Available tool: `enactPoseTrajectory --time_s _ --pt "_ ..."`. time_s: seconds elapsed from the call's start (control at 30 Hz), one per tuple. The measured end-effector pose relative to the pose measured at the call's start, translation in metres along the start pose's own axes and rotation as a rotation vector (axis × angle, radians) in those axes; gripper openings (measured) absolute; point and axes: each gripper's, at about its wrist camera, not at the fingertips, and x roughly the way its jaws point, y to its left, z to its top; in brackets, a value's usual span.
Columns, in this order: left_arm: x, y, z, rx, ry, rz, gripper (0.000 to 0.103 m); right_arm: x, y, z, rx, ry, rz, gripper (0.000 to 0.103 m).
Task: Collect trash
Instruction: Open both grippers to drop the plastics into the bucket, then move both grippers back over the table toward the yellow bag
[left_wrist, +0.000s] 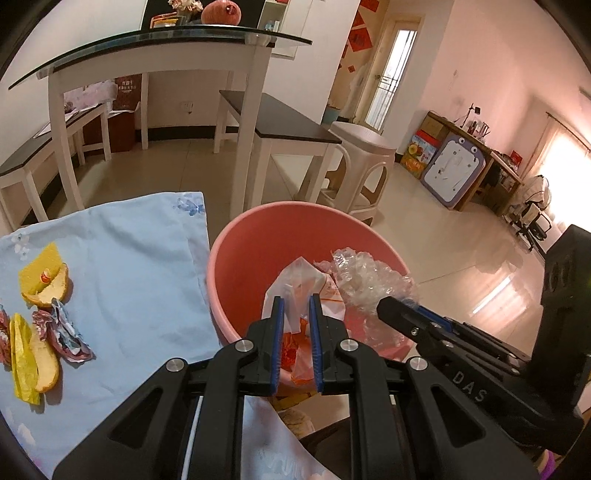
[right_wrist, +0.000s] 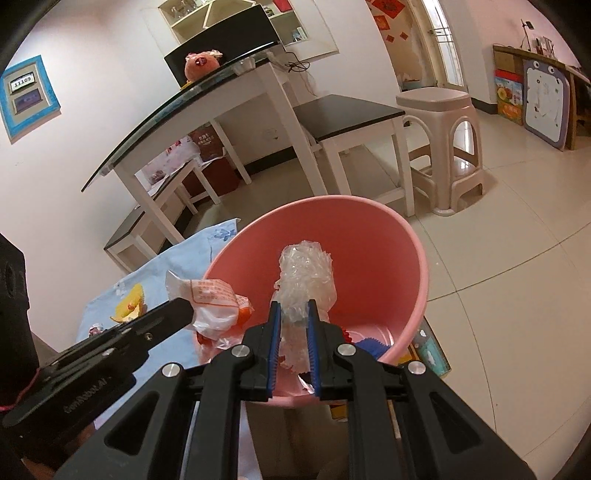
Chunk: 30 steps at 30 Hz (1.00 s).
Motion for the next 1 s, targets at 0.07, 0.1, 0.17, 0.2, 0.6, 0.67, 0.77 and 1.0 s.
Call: enactPoseTrajectory --time_s 0.07,0.1,0.17,0.2,0.6,0.67,0.77,1.0 --pt "0.001 0.001 0.001 -0.012 -0.003 0.000 0.013 0.001 -0.001 0.001 0.001 0.001 -0.004 0.014" --pt "0.002 0.001 0.001 -0.017 0.000 -0.004 0.014 0.002 -0.001 0.001 0.002 0.001 -0.006 0.014" --pt "0.004 0.002 0.001 -0.022 0.005 -0.002 0.019 0.002 -0.001 0.001 0.001 0.000 -0.012 0.015" --pt "0.004 0.003 0.001 -0.022 0.007 0.003 0.021 0.003 -0.002 0.001 0.001 0.003 -0.013 0.016" --pt "-0.005 0.016 0.006 -0.064 0.009 -0.011 0.032 0.005 0.005 0.001 -0.020 0.000 -0.018 0.041" --pt "-0.008 0.018 0.005 -0.066 0.003 -0.009 0.032 0.004 0.006 0.001 -0.021 -0.001 -0.016 0.041" --pt "-0.015 0.018 0.004 -0.062 -0.010 -0.004 0.032 0.002 0.008 0.000 -0.026 -0.001 -0.012 0.041" --pt "-0.033 0.021 -0.001 -0.059 -0.027 0.010 0.032 -0.006 0.021 -0.002 -0.047 -0.007 0.001 0.045"
